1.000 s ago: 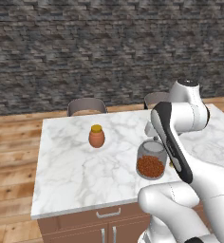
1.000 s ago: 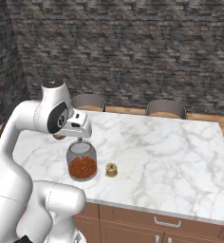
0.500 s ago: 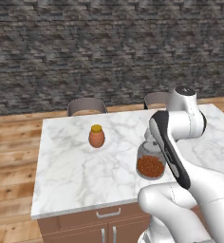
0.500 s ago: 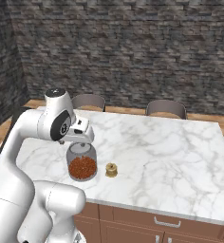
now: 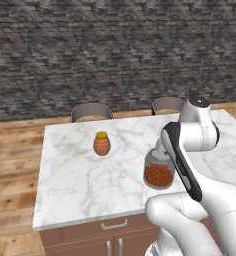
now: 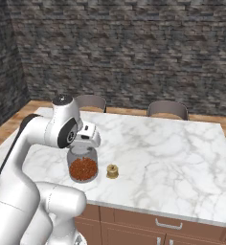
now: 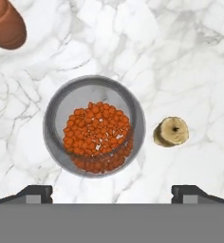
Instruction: Pick the candle and jar from the dining table and place them in the open cabinet. Close the cabinet after placing the objects.
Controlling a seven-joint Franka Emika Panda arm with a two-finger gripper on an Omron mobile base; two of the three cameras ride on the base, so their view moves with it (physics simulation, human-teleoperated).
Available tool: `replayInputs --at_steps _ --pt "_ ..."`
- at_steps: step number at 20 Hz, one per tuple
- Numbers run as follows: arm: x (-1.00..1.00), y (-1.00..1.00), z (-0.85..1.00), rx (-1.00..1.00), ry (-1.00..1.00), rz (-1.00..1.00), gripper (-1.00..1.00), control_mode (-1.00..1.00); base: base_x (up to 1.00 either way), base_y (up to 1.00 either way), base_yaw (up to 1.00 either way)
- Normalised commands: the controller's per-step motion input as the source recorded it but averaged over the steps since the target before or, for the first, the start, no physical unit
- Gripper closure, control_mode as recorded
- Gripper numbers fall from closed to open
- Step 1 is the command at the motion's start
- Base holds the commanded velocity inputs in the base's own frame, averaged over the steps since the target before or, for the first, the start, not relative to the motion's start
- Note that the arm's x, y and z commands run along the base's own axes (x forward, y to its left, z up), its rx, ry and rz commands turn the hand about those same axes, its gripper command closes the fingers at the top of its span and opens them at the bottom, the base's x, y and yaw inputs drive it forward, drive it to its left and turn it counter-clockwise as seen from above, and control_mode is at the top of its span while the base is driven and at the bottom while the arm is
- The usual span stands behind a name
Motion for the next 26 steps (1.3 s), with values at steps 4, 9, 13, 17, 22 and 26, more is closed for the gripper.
replayInputs --at_steps 4,9,13,17,22,26 --pt "0.22 -0.09 0.0 0.0 0.0 -0.01 -1.0 -1.0 0.0 0.0 0.0" --pt "0.2 -0.13 -0.03 0.0 0.0 0.0 -1.0 -1.0 0.0 0.0 0.0" --pt "0.28 -0.06 -0.14 0.0 0.0 0.0 -1.0 -1.0 0.0 0.0 0.0" --pt "0.31 0.0 -0.21 0.0 0.01 0.0 -1.0 -1.0 0.0 0.0 0.0" --pt "0.25 0.0 -0.25 0.0 0.02 -0.02 -1.0 -1.0 0.0 0.0 0.0" --pt "0.14 -0.04 -0.26 0.0 0.02 -0.04 -1.0 -1.0 0.0 0.0 0.0"
